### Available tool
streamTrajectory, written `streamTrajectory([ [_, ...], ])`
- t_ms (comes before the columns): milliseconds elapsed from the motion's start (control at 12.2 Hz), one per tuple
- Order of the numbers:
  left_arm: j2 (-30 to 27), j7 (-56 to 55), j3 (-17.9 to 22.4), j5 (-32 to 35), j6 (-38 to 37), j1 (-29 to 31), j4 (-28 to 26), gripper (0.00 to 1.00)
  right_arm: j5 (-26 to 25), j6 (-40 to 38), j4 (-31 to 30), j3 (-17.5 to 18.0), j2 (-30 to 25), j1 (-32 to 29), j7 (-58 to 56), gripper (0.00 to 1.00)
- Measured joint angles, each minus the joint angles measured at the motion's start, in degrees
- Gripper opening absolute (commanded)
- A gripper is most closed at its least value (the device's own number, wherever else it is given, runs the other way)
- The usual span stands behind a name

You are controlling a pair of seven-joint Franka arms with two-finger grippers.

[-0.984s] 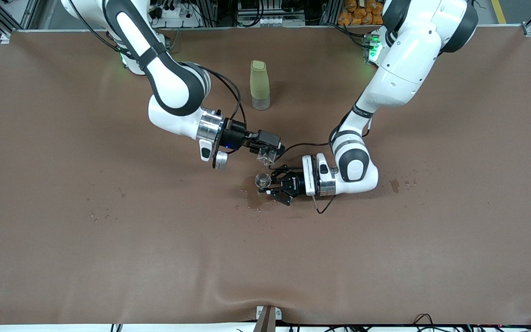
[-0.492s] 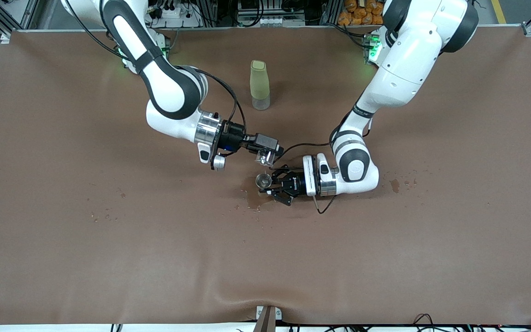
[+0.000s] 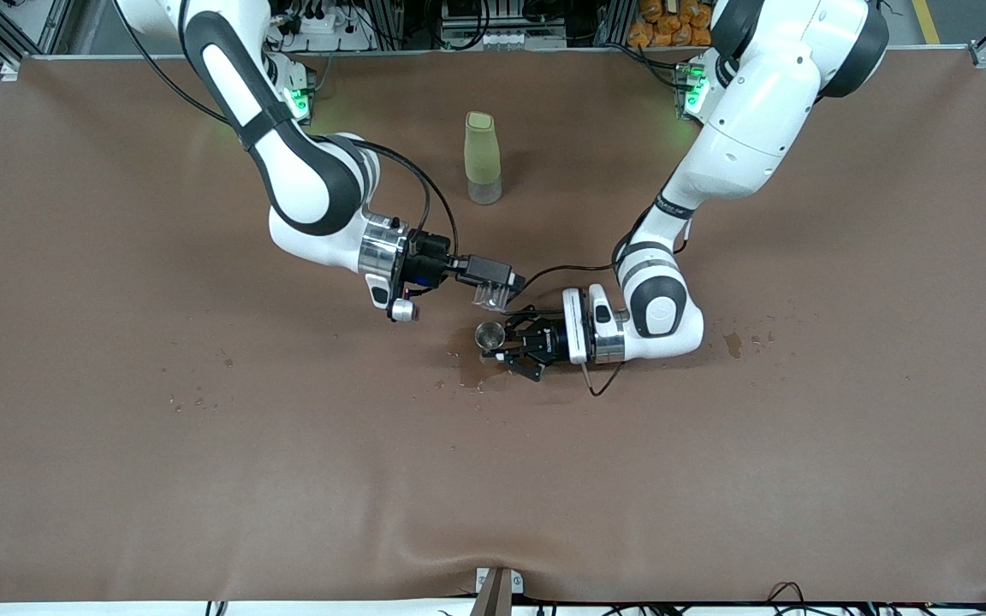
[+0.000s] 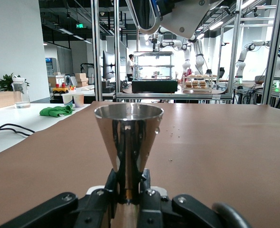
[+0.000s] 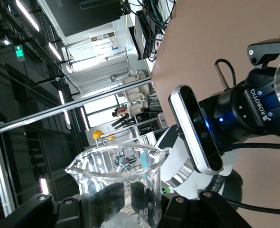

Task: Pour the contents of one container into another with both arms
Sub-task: 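Hold the beaker tilted over the jigger, pouring liquid into it, then level the beaker and move both grippers apart toward their sides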

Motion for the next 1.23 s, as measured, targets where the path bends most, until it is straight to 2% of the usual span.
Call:
streamTrajectory([
  [574, 0.0, 0.0, 0.0, 0.0, 0.0, 0.5, 0.0, 0.0, 3.0, -1.2, 0.5, 0.0, 0.1, -0.4, 2.9, 0.0],
  [984, 0.0, 0.0, 0.0, 0.1, -1.0, 2.4, 0.0, 0.0, 3.5, -1.4, 0.5, 0.1, 0.1, -0.3, 2.9, 0.0],
  [1230, -0.1, -0.5, 0.1, 2.3, -2.2, 4.6, 0.0, 0.0, 3.3, -1.4, 0.5, 0.1, 0.6, 0.1, -6.9, 0.0],
])
